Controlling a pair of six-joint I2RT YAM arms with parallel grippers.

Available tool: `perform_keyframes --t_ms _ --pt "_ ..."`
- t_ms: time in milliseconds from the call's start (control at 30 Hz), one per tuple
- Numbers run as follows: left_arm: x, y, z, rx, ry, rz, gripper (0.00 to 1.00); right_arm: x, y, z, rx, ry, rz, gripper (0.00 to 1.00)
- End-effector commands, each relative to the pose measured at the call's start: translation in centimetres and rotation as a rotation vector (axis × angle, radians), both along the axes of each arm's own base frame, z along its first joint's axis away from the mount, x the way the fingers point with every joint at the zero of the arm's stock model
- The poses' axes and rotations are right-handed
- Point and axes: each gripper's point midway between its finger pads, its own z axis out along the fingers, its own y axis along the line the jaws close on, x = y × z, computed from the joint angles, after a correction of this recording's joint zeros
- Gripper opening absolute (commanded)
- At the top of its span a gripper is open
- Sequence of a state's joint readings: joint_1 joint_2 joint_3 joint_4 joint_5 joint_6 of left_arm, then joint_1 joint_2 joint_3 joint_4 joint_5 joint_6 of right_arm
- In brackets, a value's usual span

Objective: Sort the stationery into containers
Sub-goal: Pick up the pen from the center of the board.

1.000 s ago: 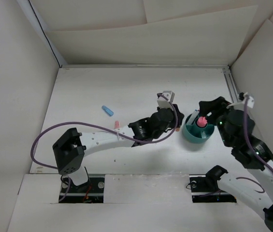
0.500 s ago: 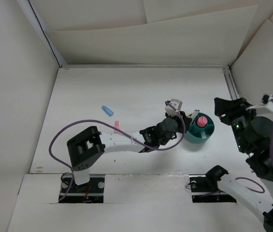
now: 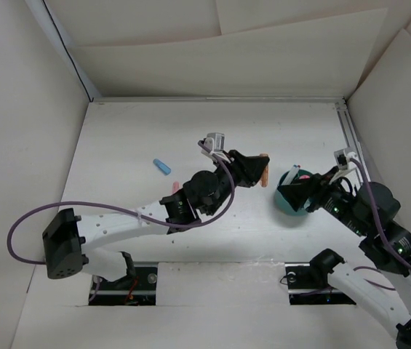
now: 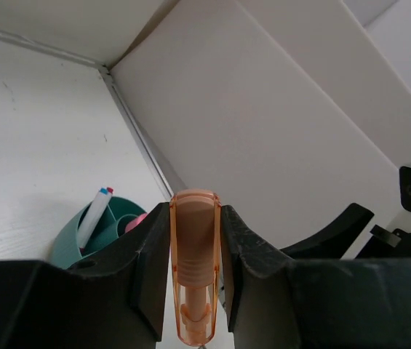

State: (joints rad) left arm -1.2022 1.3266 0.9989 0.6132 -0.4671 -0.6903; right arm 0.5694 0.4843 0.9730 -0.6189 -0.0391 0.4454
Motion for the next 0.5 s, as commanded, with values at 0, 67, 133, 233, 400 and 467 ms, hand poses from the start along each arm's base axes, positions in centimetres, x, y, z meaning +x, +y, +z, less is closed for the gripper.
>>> perform_keyframes --t_ms 0,67,133,233,400,467 --pt "-0.5 -1.1 -0.2 -0.036 0.051 -0.045 0.0 -0.9 1.8 -0.3 -0.033 -0.04 0.137 0.69" --pt "-0.4 -1.0 -0.1 -0.058 0.07 -0.038 0.0 -1.1 1.6 0.3 -0.019 -0.064 0.136 0.69" --pt "-0.4 -1.0 0.2 -0.087 0.071 -0.041 0.0 -0.9 1.7 0.3 -0.016 -0.071 0.136 0.69" --pt "-0.6 -1.7 -0.5 -0.08 0.079 -0.066 0.0 0.0 2.3 -0.7 -0.043 -0.021 0.137 0.67" --pt "-0.4 -2.2 -0.2 -0.091 0.084 -0.067 0.0 0.7 2.9 -1.7 -0.069 0.008 0.146 0.6" --pt "-0.6 -2.3 0.1 -0.099 0.079 -0.078 0.0 1.1 2.9 -2.0 -0.07 0.024 0.132 0.6"
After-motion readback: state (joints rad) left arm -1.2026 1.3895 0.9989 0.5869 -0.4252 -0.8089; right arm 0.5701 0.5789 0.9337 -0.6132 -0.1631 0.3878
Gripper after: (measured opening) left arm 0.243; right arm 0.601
